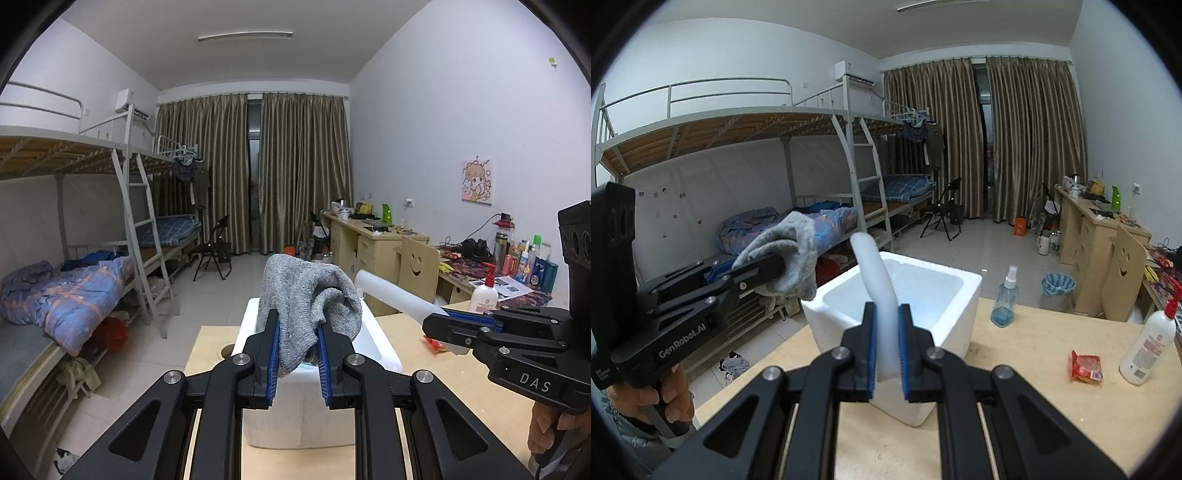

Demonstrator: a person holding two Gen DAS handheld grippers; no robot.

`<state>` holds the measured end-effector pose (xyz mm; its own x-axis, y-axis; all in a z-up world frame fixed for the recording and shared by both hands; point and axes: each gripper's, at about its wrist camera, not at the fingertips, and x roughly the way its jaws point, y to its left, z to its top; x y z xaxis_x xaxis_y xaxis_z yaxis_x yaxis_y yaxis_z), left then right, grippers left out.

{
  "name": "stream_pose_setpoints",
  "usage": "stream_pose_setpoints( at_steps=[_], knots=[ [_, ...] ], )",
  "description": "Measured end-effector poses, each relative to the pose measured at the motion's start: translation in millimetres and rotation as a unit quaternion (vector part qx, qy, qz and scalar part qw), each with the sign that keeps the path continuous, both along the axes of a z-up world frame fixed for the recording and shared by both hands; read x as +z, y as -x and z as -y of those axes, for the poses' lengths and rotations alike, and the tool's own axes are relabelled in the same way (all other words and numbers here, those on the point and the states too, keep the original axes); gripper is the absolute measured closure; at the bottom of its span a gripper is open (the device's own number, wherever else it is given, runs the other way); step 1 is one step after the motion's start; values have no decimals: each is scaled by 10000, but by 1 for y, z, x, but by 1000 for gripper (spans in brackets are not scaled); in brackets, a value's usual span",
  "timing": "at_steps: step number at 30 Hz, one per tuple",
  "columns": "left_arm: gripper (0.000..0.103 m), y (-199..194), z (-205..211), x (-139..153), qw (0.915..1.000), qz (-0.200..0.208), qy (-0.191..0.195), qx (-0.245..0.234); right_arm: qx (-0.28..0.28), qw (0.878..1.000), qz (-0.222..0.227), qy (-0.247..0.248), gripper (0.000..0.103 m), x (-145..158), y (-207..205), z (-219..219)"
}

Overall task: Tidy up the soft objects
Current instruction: 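Lower the grey sock into the box while the right tool lowers the foam tube in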

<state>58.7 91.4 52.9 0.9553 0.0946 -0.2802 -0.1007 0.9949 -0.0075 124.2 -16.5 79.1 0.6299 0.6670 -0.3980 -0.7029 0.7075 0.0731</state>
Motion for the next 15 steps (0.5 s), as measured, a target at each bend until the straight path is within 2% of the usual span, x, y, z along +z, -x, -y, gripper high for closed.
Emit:
stream_pose_setpoints(
  at_steps=[15],
  knots=[
    [84, -33, -6, 7, 10000, -91, -19, 2, -135, 9999, -28, -17, 90, 9, -29, -3]
  ],
)
